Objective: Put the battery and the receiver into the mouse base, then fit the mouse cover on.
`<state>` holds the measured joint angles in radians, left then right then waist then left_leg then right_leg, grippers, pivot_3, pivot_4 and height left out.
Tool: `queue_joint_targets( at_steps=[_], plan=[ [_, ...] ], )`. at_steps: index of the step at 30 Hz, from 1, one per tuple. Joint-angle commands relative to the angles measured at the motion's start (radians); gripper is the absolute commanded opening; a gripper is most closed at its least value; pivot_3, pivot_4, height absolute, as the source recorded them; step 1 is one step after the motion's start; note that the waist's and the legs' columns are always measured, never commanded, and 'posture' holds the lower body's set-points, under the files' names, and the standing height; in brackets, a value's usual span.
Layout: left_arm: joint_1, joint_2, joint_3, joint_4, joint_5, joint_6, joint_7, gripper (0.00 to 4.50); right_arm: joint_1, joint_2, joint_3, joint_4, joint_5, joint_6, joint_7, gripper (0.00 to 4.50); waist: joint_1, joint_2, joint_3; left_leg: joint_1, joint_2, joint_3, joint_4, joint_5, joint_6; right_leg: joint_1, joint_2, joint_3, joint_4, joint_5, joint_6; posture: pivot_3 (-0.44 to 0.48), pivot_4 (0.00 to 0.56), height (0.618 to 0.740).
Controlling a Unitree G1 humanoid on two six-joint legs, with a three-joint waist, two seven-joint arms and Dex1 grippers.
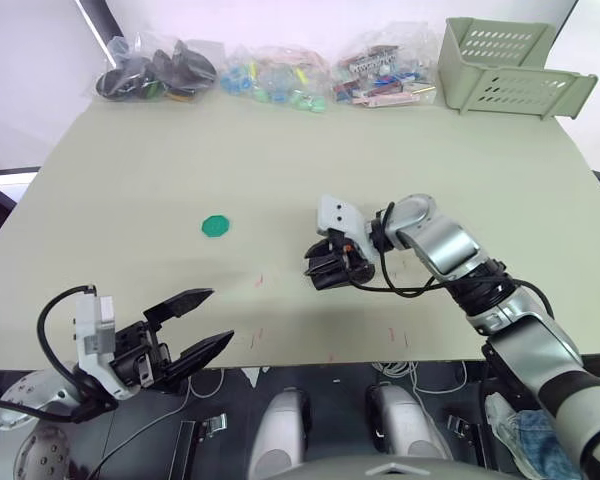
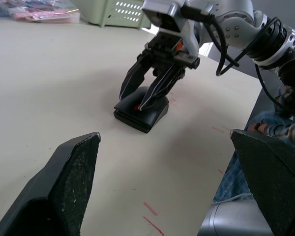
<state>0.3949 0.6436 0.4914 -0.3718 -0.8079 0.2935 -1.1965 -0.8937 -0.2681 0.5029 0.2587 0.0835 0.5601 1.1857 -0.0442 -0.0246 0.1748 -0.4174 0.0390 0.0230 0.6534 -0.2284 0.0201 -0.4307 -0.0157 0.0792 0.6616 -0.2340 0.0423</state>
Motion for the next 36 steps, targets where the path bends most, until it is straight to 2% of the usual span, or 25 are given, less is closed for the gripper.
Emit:
queue_joint_targets(
  at_steps=[1, 7, 20, 25, 29, 36],
  plan=[
    [0.002, 0.011, 0.009, -0.010, -0.007, -0.006, -0.010, 4.50, -0.003, 0.005, -0.001, 0.011, -0.012, -0.035, -0.004, 1.68, 0.000, 0.000, 0.000, 0.000, 0.000, 0.000, 0.000, 0.000, 0.000, 0.000, 0.000, 0.000, 0.000, 0.000, 0.000, 0.000, 0.150, 0.740],
    [-0.002, 0.008, 0.002, -0.013, -0.005, -0.004, -0.004, 4.50, 0.033, -0.008, 0.088, 0.091, -0.097, -0.078, 0.002, 1.68, 0.000, 0.000, -0.001, 0.000, 0.000, 0.000, 0.000, 0.000, 0.000, 0.000, 0.000, 0.000, 0.000, 0.000, 0.000, 0.000, 0.150, 0.740],
    [-0.010, 0.003, -0.011, -0.011, -0.001, -0.011, 0.002, 4.50, 0.063, -0.001, 0.097, 0.191, -0.146, -0.153, -0.014, 1.68, 0.007, -0.005, -0.016, 0.004, 0.000, -0.001, 0.000, 0.000, 0.000, 0.004, -0.003, 0.000, -0.002, 0.000, 0.000, 0.000, 0.150, 0.740],
    [-0.004, -0.001, -0.009, -0.016, -0.002, -0.014, 0.003, 4.50, 0.086, 0.003, -0.055, 0.044, -0.002, -0.145, 0.014, 1.68, 0.007, -0.006, -0.017, 0.003, 0.000, -0.001, 0.000, 0.000, 0.000, 0.004, -0.003, -0.001, -0.002, 0.000, -0.001, 0.000, 0.150, 0.740],
    [0.005, -0.007, -0.007, -0.020, -0.003, -0.016, 0.006, 4.50, 0.162, -0.064, -0.256, -0.164, 0.190, -0.115, 0.046, 1.68, 0.007, -0.004, -0.014, 0.000, 0.000, -0.002, 0.000, 0.000, 0.000, 0.004, -0.003, -0.001, -0.003, 0.000, 0.000, 0.000, 0.150, 0.740],
    [-0.002, -0.011, -0.023, -0.015, -0.001, -0.017, 0.011, 4.50, 0.339, -0.095, -0.440, -0.364, 0.363, -0.012, -0.064, 1.68, -0.001, -0.004, -0.013, 0.002, 0.000, -0.002, -0.002, 0.000, 0.000, 0.003, 0.001, -0.001, -0.003, -0.001, 0.000, 0.000, 0.150, 0.740]
  ],
)
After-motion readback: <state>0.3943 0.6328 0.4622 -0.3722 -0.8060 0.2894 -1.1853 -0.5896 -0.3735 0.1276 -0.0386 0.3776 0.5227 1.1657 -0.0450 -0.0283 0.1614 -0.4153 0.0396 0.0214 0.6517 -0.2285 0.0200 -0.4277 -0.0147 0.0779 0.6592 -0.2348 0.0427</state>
